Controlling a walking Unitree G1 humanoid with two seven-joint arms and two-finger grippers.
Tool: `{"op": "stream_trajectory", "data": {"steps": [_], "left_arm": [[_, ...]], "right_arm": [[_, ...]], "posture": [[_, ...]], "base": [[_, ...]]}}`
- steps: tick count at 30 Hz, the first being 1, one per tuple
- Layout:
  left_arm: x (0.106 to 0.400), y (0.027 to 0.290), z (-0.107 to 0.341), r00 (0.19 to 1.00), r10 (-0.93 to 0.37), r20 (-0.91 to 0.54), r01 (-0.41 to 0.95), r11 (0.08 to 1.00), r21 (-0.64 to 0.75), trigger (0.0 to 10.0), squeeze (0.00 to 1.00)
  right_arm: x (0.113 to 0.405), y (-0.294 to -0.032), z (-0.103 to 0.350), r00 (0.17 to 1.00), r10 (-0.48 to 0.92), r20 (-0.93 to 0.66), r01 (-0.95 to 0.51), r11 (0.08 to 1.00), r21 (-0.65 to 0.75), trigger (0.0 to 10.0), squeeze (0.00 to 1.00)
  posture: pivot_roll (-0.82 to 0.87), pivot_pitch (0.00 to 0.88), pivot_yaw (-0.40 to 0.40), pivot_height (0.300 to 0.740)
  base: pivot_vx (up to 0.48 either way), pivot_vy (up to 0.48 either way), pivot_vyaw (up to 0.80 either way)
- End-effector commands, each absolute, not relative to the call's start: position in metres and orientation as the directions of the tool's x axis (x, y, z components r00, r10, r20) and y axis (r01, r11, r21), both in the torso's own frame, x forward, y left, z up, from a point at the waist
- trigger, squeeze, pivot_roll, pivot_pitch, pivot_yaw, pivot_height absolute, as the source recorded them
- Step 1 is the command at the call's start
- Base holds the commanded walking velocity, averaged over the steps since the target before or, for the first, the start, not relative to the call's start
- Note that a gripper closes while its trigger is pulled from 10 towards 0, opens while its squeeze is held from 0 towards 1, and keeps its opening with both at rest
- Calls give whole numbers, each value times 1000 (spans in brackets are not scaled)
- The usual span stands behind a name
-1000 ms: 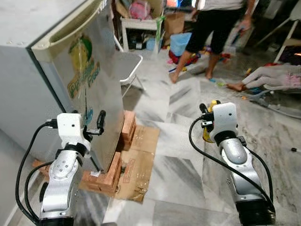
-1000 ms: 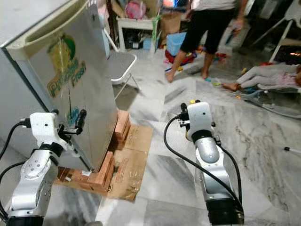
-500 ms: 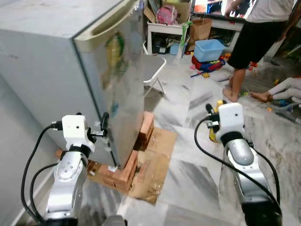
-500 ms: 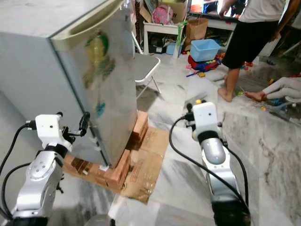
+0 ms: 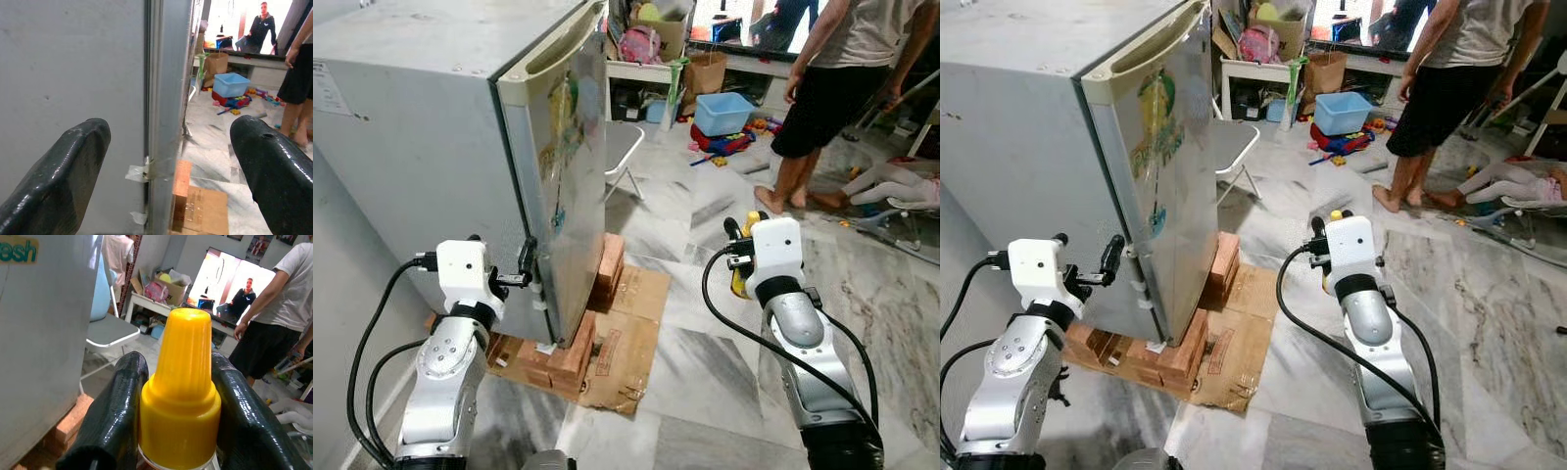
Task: Restocking fridge
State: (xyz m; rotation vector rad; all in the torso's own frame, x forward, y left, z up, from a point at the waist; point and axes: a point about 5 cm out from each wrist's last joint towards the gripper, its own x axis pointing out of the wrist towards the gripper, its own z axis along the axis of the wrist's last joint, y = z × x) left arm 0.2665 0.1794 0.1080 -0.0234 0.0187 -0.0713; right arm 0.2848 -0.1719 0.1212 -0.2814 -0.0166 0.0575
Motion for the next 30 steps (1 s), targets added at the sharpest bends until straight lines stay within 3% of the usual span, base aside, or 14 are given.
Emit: {"op": "stream_trajectory", "data": {"steps": [1,12,30], "left_arm": [[275,174,108,995,-98,-31,97,995,-35,10000,0],[292,160,114,983,-183,0,183,983,-32,10000,0],[345,153,109,992,-120,-33,119,992,-42,10000,0]], "right_arm": [[282,-178,130,998,48,34,-36,959,-282,10000,0],[258,-188,121,999,40,-19,-44,955,-294,10000,0],[228,-187,122,996,39,-75,-58,961,-271,10000,0]], "posture": [[17,0,-28,740],[-21,12,-6,740],[-104,25,18,740]], "base": [[0,0,0],[0,0,0],[0,0,0]]}}
